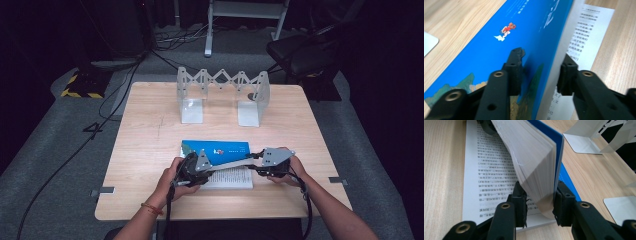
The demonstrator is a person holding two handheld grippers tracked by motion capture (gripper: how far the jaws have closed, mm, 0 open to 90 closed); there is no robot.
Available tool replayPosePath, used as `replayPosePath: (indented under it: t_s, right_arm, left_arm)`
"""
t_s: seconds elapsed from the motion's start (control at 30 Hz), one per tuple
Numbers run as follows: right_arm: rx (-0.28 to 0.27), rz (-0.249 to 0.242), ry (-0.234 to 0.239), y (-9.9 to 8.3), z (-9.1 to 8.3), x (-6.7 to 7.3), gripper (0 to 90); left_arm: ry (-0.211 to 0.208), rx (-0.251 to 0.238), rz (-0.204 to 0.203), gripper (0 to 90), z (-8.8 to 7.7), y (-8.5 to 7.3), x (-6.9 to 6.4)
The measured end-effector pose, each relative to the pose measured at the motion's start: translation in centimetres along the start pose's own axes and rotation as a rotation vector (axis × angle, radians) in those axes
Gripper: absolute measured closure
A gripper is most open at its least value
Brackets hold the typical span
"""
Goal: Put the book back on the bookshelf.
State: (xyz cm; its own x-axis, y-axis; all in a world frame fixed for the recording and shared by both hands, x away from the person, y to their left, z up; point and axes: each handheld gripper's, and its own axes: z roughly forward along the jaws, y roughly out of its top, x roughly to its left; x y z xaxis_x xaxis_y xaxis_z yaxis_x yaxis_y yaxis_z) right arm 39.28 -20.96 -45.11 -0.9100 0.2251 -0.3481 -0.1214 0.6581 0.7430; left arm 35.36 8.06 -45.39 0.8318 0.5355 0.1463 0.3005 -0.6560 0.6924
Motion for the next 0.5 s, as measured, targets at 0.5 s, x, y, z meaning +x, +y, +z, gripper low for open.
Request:
replayPosePath:
  t_s: [0.5]
  right_arm:
    - [0.036, -0.043, -0.025, 2.6, -0.2, 1.8, 71.4]
  left_arm:
    - [0.122, 0.033, 0.079, 62.8, 1.2, 1.3, -1.9]
